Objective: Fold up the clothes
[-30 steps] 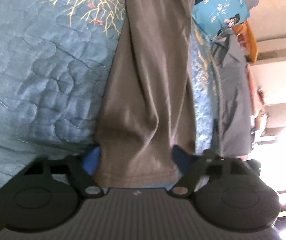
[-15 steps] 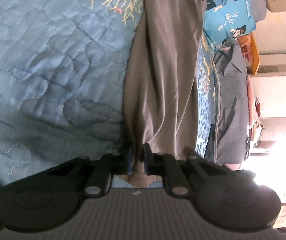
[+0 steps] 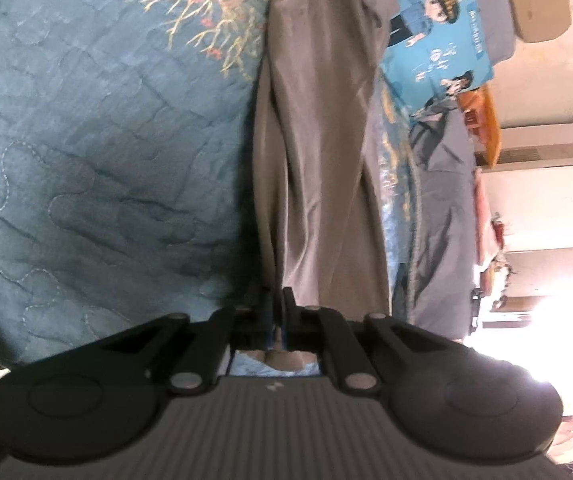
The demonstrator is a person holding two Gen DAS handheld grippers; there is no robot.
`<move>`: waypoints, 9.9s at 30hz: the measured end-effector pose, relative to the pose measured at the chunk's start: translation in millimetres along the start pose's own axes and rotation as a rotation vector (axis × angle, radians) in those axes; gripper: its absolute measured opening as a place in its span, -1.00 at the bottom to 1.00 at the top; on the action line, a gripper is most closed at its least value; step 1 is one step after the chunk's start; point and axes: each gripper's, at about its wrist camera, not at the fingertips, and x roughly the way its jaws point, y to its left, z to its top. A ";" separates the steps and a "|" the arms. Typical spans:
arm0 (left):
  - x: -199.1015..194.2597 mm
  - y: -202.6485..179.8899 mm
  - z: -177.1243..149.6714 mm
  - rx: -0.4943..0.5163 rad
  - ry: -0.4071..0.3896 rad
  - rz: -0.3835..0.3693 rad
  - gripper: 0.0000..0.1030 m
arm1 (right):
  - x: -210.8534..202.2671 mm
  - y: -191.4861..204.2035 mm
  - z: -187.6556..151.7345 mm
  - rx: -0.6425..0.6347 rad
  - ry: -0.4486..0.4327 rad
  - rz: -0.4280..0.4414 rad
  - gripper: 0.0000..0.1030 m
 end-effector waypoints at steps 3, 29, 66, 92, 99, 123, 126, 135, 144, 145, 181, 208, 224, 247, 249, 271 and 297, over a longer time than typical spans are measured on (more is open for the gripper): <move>-9.2 -4.1 1.4 0.005 -0.016 -0.027 -0.94 | -6.5 1.2 2.0 0.046 0.001 0.053 -0.91; 41.9 -67.0 257.6 0.046 -0.162 0.123 -0.93 | 112.4 51.9 230.9 0.233 -0.049 0.113 -0.91; 97.0 16.3 123.1 -0.331 -0.240 -0.217 0.74 | 89.3 -9.9 104.9 0.309 -0.253 0.180 -0.03; 49.2 -33.7 97.2 -0.230 -0.532 -0.001 -0.79 | 71.9 43.2 89.0 0.108 -0.377 0.133 -0.88; 12.0 -42.9 40.3 -0.186 -0.517 0.157 -0.80 | 44.3 55.7 50.3 0.009 -0.311 0.059 -0.88; -16.2 -20.5 -88.1 -0.269 -0.180 0.442 -0.78 | -11.5 -3.9 -58.9 0.229 -0.080 -0.062 -0.88; -8.1 -19.5 -80.9 -0.249 -0.161 0.458 -0.78 | -6.3 -12.2 -57.9 0.260 -0.069 -0.079 -0.88; -21.2 -29.9 -70.6 -0.229 -0.198 0.412 -0.78 | -9.9 -3.7 -48.6 0.276 -0.081 -0.046 -0.88; -57.5 -96.6 2.7 -0.131 -0.362 0.222 -0.78 | -2.6 48.2 23.0 0.292 -0.160 0.136 -0.88; -59.6 -102.9 14.7 -0.129 -0.374 0.202 -0.78 | 1.2 55.3 35.2 0.289 -0.166 0.150 -0.88; 9.8 -95.6 240.5 -0.130 -0.444 0.174 -0.67 | 141.1 78.0 210.9 0.305 -0.171 0.052 -0.88; 8.4 -164.2 195.5 0.236 -0.349 0.282 0.74 | 125.3 128.0 264.9 -0.065 -0.184 0.053 0.78; 21.7 -157.6 137.1 0.386 -0.236 0.485 0.97 | 84.4 149.0 103.3 -0.970 -0.101 -0.245 0.74; 40.2 -106.9 163.7 0.632 -0.109 0.308 0.99 | 212.7 300.2 177.4 -1.657 0.452 -0.108 0.28; 40.7 -97.8 166.9 0.602 -0.079 0.256 0.99 | 242.3 307.6 182.2 -1.681 0.537 -0.111 0.25; 41.1 -76.7 186.0 0.575 -0.062 0.124 0.99 | 371.6 313.9 166.9 -1.821 1.010 -0.168 -0.85; 45.6 -90.4 224.0 0.605 -0.134 -0.020 0.99 | 239.0 364.0 174.9 -1.892 0.629 -0.035 -1.00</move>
